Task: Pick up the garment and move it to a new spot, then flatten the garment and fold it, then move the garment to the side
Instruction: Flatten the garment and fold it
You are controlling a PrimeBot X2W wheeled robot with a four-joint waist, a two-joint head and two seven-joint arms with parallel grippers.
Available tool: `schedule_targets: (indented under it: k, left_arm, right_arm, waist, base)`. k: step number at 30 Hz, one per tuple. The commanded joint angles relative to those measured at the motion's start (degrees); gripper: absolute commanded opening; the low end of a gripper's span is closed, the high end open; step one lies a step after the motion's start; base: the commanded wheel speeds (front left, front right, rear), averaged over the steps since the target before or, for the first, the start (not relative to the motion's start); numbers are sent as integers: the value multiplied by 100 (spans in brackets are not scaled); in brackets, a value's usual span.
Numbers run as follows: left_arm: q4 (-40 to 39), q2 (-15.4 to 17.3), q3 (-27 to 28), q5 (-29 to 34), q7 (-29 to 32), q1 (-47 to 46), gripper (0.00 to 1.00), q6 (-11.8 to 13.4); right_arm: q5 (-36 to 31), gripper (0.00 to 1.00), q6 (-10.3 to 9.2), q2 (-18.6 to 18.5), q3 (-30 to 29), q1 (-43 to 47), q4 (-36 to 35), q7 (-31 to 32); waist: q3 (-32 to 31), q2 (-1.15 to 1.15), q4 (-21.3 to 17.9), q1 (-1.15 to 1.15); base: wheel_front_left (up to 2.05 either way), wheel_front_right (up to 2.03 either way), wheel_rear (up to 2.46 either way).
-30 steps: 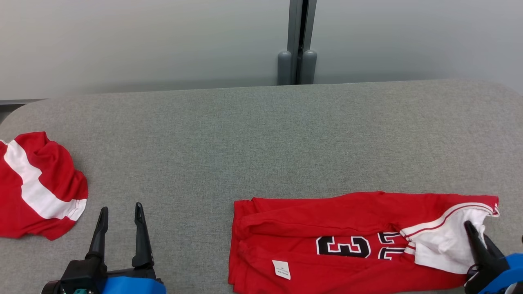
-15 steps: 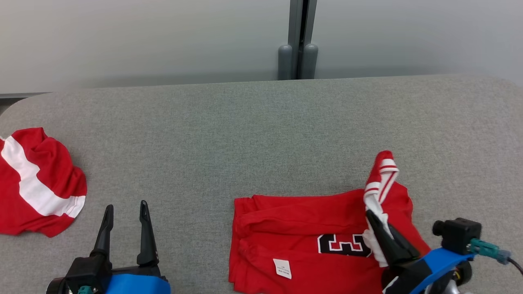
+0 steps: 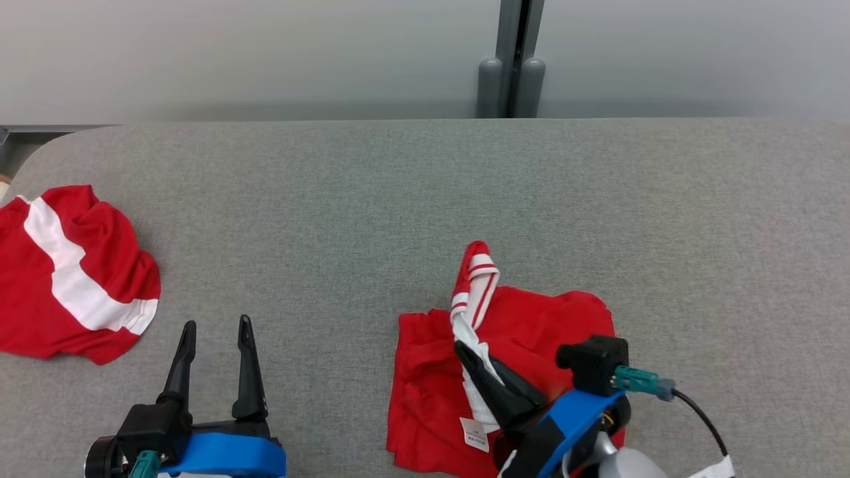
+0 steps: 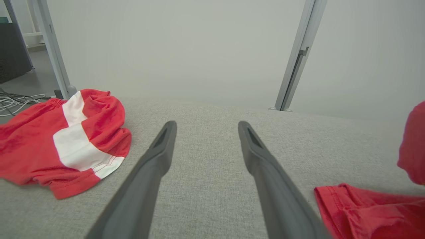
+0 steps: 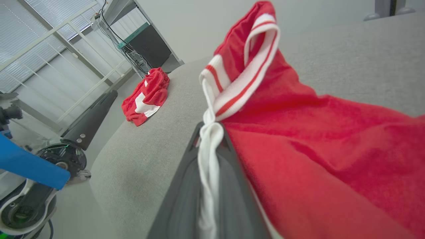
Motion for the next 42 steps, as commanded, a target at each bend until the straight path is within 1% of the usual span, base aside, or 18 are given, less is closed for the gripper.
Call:
schedule_targets:
  k: [1,8,9,10,12,15,17,19,22,26,30,35,42]
  left_arm:
    - [19,-3,-7,-18,-27,-132,100,1]
    - [75,-2,-53,-26,-27,-204,100,0]
    - [83,-2,-46,-26,-27,-208,100,-10]
    - [92,-2,-39,-29,-27,-211,100,-15]
    - [104,-2,-19,-33,-27,-199,100,-19]
    - [107,-3,6,-38,-27,-135,100,-9]
    - [108,-2,-9,-46,-27,-82,100,3]
    - [119,-1,-8,-40,-27,-71,100,-30]
    - [94,-1,-57,-46,-27,-24,100,19]
    - [79,-2,-73,-32,-27,14,100,34]
    - [65,-2,-73,-9,-27,81,100,44]
    - [68,-2,-51,8,-26,199,100,26]
    - [82,-2,9,62,-27,379,100,-5]
  right_arm:
    - [19,0,1,32,76,-132,111,-61]
    - [350,0,1,102,438,-498,868,-367]
    - [397,67,1,104,517,-545,946,-413]
    - [470,100,1,105,571,-580,1010,-488]
    - [521,100,1,97,616,-658,1125,-675]
    - [206,100,1,98,499,-797,1268,-1018]
    - [38,100,1,95,290,-833,1295,-1228]
    - [-230,100,1,9,23,-892,1251,-1400]
    - [-578,100,1,-170,-462,-821,1066,-1568]
    - [-1038,100,1,-394,-1143,-517,692,-1678]
    - [-1457,100,1,-519,-1722,-133,281,-1706]
    - [-1836,100,1,-436,-2303,492,-179,-1722]
    - [-2152,100,1,-159,-2707,1299,-575,-1704]
  waist:
    - [26,0,44,0]
    - [63,0,163,0]
    - [61,0,172,0]
    - [55,0,177,0]
    - [28,0,163,0]
    - [-49,0,78,0]
    - [-103,0,9,0]
    - [-148,0,-57,0]
    - [-223,0,-154,0]
    - [-298,0,-242,0]
    - [-381,0,-302,0]
    - [-507,0,-333,0]
    - [-718,0,-350,0]
  base:
    - [0,0,0]
    - [0,0,0]
    - [0,0,0]
    - [0,0,0]
    - [0,0,0]
    - [0,0,0]
    - [0,0,0]
    - [0,0,0]
    - [0,0,0]
    - [0,0,0]
    - [0,0,0]
    - [0,0,0]
    - [0,0,0]
